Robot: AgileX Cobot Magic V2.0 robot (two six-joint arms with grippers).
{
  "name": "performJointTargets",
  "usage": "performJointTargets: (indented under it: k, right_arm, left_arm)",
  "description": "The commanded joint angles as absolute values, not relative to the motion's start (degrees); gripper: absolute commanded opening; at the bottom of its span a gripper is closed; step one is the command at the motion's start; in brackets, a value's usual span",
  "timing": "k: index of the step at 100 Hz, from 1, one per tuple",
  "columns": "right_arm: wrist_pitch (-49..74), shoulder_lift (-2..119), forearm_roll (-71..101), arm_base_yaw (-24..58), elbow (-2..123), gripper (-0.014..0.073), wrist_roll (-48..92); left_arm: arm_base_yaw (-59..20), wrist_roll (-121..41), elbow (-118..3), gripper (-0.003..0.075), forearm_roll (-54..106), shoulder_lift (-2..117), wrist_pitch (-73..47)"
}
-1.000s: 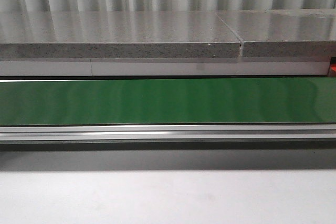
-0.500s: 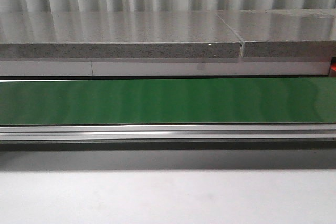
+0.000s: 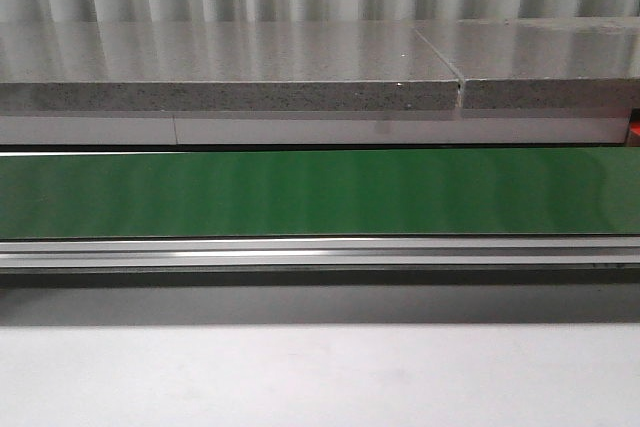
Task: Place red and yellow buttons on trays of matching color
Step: 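Carry the red button onto the green belt and open the left gripper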
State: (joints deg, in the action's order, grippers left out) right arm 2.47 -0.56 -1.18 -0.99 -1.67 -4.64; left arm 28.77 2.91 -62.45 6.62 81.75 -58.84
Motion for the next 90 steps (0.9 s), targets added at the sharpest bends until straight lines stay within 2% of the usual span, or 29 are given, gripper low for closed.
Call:
performJointTargets:
  k: [1,35,64,90]
  right_arm:
    - [-1.9,-1.8,-1.7,-1.3,-0.5,-0.0066,-4.2]
    - [-1.9,-1.8,-1.7,-1.3,-0.5,-0.0066,-4.2]
    - [-1.9,-1.8,-1.7,-1.3,-0.5,-0.0066,-4.2]
    - [-1.9,-1.8,-1.7,-1.3,-0.5,-0.0066,-4.2]
  left_arm:
    - [28.0,1.8,-66.8,0.0176,7.2,79.6,-60.5]
    - [18.7,1.8,-74.2,0.0176,7.2,80.2,-62.8]
    - [11.7,1.8,-82.2,0.0176,7.2,88.7,-67.1]
    - [7.9,1.8,-83.5,0.0176,7.1,93.6,-66.8]
